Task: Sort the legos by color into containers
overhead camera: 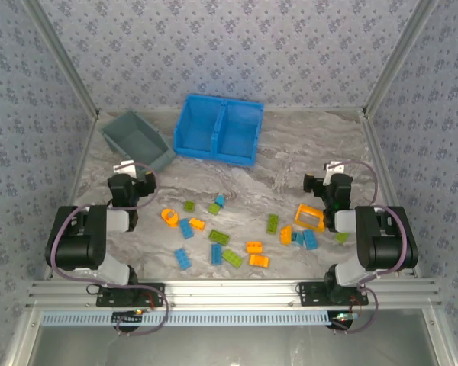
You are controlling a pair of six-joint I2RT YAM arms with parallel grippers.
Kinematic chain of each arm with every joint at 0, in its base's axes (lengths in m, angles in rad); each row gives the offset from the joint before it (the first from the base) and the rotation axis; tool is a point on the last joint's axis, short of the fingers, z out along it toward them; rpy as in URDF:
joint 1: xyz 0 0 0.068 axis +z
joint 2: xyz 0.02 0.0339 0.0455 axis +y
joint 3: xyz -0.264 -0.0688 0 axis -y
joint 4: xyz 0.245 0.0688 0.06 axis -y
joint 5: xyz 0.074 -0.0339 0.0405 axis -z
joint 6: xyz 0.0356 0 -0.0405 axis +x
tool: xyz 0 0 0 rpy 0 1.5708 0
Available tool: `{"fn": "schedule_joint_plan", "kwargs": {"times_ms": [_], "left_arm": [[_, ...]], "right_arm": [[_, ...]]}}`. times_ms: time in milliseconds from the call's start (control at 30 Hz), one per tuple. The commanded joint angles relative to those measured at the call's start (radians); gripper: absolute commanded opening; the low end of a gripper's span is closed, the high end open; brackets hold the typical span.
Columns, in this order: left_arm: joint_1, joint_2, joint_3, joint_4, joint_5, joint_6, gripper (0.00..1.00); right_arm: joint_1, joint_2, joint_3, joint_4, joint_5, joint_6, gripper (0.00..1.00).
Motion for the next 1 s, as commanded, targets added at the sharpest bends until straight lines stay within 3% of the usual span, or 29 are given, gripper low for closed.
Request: {"fn": "schedule_joint_plan", "kwargs": {"times_ms": [0,833,867,900,967], "left_arm": [[0.006,-0.001,0.024,-0.007,0.022,0.017,0.99],[0.000,-0.017,0.020,0.011,0.009,0.023,0.99],[-0.020,-0.093,0.051,-0.115,-0.032,0.035,1.00],[-0.040,-0.181,0.112,-0.295,-0.071,0.031,0.99],[-0.058,-0.333,0.260,-0.601,-0.045,-0.006,0.99]], "right_arm": [[-0.007,0.005,0.021,-0.001,-0.013,-0.023,1.00],[-0.009,0.003,0.018,0.004,-0.016,-0.022,1.00],[-0.001,-0.024,0.011,0.011,0.015,-0.023,1.00],[0.020,-0.102,0.022,-0.075,0.095,-0.027,1.00],[0.079,-0.314,0.106,-0.315,0.227,-0.025,1.00]]}}
